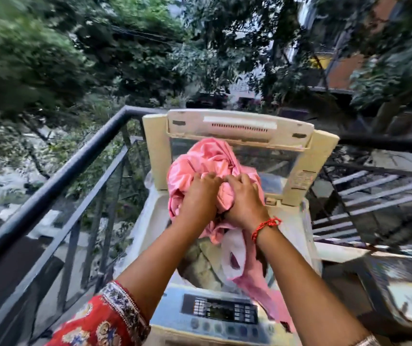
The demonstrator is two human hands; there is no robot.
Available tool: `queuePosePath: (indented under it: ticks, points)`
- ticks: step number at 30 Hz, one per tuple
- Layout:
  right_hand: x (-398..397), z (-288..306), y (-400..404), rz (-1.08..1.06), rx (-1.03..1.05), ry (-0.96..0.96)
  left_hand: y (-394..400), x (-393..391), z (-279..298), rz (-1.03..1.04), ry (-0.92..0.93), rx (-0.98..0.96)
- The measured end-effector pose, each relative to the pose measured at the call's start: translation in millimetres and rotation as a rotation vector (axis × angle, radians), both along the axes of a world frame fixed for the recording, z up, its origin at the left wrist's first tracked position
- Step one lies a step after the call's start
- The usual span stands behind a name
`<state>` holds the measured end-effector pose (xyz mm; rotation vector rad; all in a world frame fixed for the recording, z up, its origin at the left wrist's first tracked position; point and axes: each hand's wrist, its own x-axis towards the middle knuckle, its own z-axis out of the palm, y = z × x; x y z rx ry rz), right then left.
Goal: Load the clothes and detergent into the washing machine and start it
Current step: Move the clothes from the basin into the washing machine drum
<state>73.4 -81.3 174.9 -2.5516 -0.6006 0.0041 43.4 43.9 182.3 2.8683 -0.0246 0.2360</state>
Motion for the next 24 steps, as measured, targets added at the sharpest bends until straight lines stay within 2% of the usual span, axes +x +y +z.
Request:
queuePosePath:
  ticks: [3,7,11,14,24]
  points:
    - [6.1,-56.9,9.4,0.018,-0.061,0.111,8.2,7.3,-62.3,0.053,0.118,-0.09]
    - [9.8,-124.5,3.1,0.125,-0.248,0.251,7.0,-2.1,-123.9,0.0,0.371,-0.111]
    - [12.4,-167.0,-5.3,0.247,-0.358,0.384,8.7,-7.0,-169.7,0.047,0.594,-0.206]
    - [18.9,-180.0,-3.7,0.299,-0.372,0.362,4.5,1.3,-175.9,0.048,0.588,-0.248]
    - [47.3,-185.3,-7.7,0.316,-0.305,0.278,3.4,33.1,-203.9,0.06,0.563,-0.128]
